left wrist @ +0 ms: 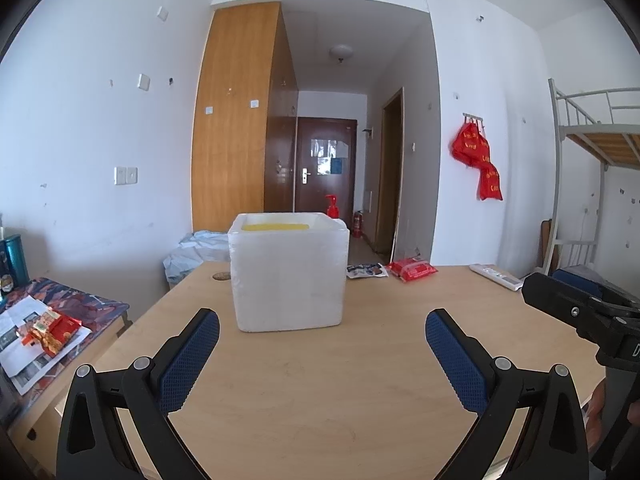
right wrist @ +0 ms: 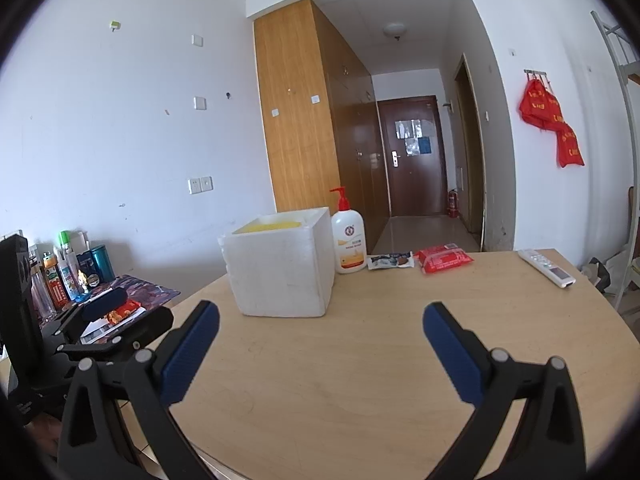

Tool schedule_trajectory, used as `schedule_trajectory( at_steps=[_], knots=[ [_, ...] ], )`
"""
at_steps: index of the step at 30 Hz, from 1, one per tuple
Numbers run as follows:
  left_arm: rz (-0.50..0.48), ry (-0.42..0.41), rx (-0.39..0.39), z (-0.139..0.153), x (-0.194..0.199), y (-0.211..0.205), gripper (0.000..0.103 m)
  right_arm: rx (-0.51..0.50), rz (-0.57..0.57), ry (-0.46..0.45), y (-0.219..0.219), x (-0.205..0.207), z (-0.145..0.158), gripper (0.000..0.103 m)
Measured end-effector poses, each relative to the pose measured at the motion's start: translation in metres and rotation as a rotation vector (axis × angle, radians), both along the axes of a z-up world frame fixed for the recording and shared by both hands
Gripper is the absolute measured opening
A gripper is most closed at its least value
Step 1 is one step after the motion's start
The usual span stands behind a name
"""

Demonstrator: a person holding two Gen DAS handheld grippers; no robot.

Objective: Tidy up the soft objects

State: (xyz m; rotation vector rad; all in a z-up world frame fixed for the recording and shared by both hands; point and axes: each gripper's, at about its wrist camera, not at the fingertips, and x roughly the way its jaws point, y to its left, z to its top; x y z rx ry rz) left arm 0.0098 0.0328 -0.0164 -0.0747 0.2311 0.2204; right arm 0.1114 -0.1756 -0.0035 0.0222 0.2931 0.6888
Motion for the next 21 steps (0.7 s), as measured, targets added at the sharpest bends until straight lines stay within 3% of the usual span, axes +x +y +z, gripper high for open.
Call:
schedule_trajectory(
  at_steps=[21],
  knots=[
    [0.006,0.004,0.003,-0.0003,-0.0007,-0.0002,0.103,-0.011,0.014,0.007,0.0037,0.0002,-0.0001,0.103]
  ],
)
